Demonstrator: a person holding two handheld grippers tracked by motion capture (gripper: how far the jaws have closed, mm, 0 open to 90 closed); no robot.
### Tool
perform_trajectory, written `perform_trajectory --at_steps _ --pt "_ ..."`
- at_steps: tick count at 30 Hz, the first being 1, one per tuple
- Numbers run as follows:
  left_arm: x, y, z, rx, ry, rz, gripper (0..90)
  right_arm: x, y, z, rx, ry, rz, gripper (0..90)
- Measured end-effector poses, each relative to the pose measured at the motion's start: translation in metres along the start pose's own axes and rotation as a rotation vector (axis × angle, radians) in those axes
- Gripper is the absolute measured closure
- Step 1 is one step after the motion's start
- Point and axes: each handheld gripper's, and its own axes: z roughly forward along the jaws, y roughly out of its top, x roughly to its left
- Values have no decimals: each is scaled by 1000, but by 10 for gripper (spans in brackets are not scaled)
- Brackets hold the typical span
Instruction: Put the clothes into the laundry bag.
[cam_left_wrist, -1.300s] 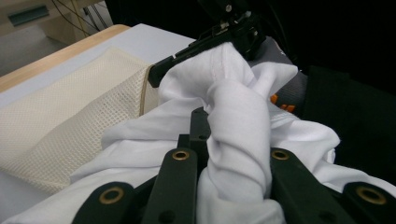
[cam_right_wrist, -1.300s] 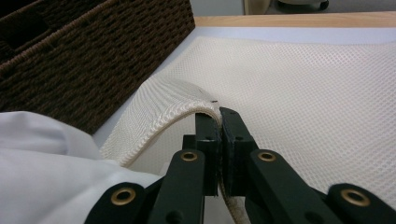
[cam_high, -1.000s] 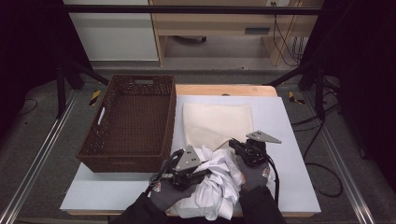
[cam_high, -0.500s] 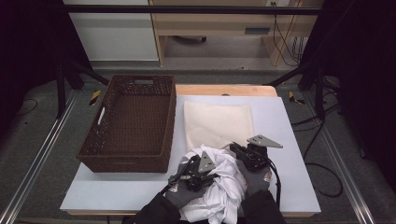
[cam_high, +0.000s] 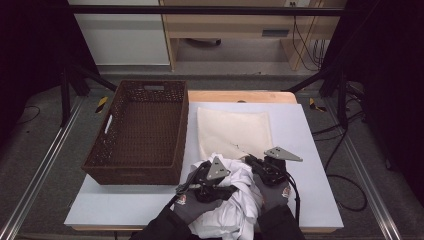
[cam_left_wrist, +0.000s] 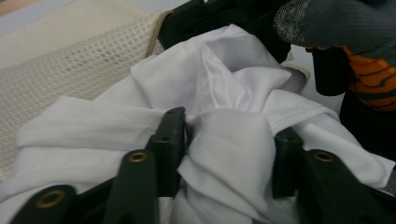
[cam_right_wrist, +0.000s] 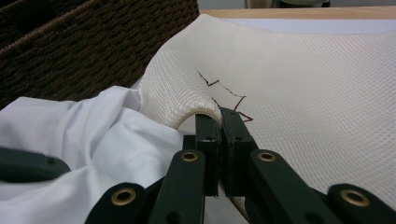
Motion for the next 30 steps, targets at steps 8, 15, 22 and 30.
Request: perform_trajectory --at_steps 8,15,22,30 --pt "-1 -5 37 56 31 10 751 0 1 -2 -5 6 -3 876" --pt "4 -11 47 57 10 19 683 3 3 -6 -18 13 -10 876" --pt "4 -6 17 -11 -15 8 355 5 0 -6 -14 7 -17 877" --pt "14 -2 -20 -31 44 35 179 6 0 -8 -16 3 -14 876"
